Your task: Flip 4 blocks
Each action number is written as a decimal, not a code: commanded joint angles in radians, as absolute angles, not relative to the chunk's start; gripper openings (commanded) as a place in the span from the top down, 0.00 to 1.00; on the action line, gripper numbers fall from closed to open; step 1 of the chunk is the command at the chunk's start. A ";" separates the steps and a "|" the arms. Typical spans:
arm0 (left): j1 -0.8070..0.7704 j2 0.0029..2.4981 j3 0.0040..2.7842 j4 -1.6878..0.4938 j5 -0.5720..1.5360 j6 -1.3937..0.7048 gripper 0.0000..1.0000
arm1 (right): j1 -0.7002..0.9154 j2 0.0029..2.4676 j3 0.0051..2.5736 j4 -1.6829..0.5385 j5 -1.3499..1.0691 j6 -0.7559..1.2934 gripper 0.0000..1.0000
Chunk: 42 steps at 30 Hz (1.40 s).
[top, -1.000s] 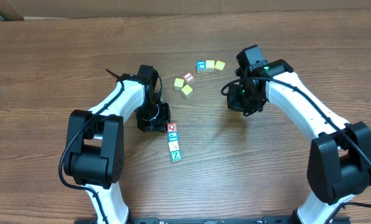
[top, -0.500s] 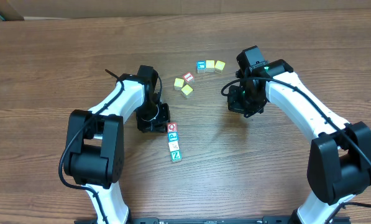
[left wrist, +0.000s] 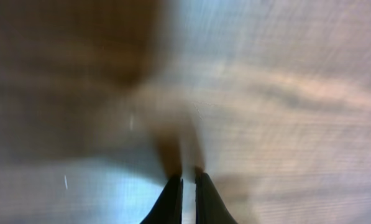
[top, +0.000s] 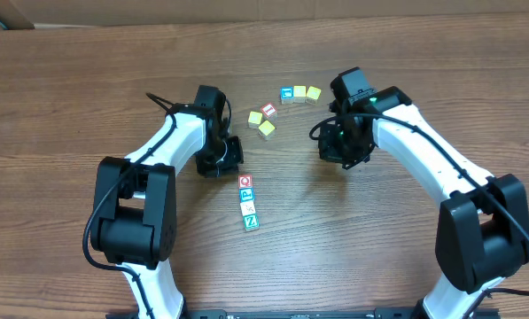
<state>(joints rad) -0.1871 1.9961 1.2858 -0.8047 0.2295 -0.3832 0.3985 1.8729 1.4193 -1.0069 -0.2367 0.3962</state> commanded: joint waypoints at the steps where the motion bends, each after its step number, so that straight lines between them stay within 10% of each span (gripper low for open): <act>1: -0.177 2.016 1.280 -0.760 0.155 -0.409 0.96 | 0.421 1.850 1.420 -0.997 -0.256 0.392 0.90; 42: -0.171 2.016 1.281 -0.878 0.264 -0.398 0.96 | 0.426 1.850 1.420 -1.009 -0.263 0.393 0.90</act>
<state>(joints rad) -0.1814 1.9987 1.2854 -0.8871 0.2874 -0.3939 0.4244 1.8729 1.4193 -1.0122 -0.2401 0.3992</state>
